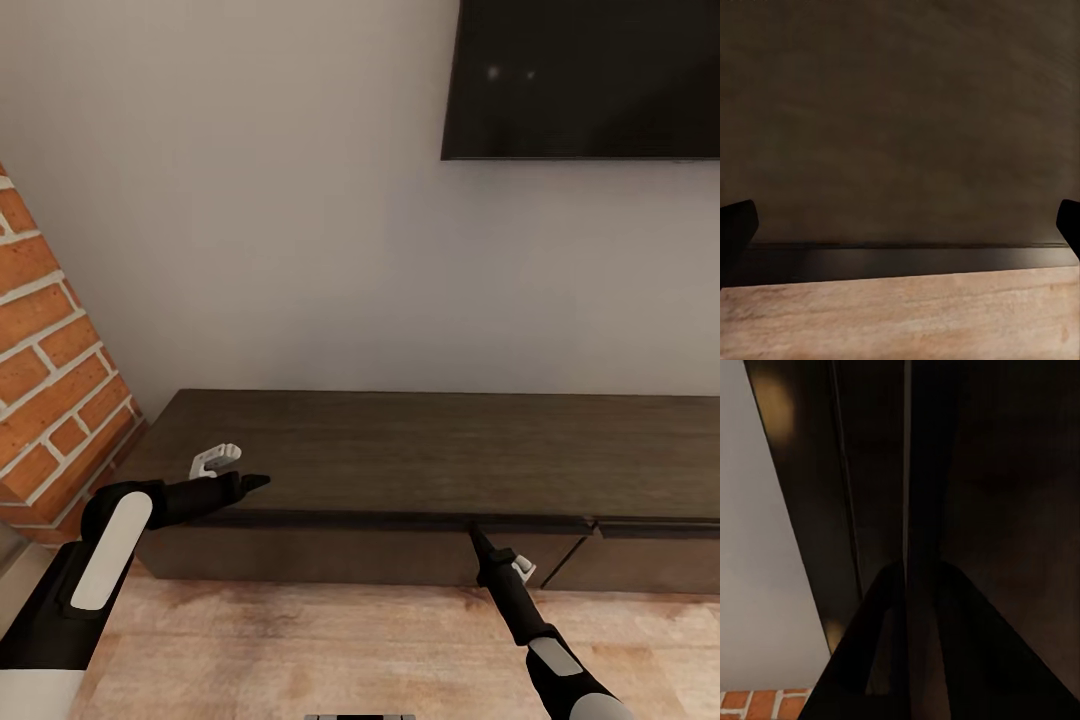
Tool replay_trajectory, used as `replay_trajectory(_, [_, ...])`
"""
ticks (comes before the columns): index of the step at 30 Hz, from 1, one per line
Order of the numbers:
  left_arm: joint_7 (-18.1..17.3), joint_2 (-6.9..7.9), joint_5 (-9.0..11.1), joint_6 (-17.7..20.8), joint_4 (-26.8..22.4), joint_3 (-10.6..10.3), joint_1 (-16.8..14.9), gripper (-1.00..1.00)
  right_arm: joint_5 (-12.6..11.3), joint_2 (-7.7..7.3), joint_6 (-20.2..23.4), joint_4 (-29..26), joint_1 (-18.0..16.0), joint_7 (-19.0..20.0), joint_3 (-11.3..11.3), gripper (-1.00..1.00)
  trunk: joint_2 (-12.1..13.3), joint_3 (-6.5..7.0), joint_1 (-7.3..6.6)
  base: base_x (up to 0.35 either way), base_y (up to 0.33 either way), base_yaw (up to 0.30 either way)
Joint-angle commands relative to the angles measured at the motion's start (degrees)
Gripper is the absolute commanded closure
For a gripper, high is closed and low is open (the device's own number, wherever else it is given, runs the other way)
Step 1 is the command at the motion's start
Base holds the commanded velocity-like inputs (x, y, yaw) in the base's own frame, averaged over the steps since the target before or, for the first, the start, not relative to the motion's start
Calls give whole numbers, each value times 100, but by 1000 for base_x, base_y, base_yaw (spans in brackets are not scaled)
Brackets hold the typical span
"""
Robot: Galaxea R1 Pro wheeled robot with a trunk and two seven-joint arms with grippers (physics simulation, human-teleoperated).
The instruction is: Place each of the two pumpkins and all three candles from the living room inside a cabinet in the living room (use any cabinet), then make sure every cabinet is closed, and position the cauldron so it is next to a table in the living room.
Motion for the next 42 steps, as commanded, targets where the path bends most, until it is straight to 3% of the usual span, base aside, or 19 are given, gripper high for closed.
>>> replay_trajectory(1, [48, 2, 53, 18, -3, -2, -2, -100, -109, -1, 117, -4, -8, 182, 17, 100, -3, -3, -2, -7, 0, 0])
replay_trajectory(42, [49, 2, 53, 18, -3, -2, -3, -100, -160, 7, 109, -20, -8, 158, 4, 100, -3, -3, -2, -22, 0, 0])
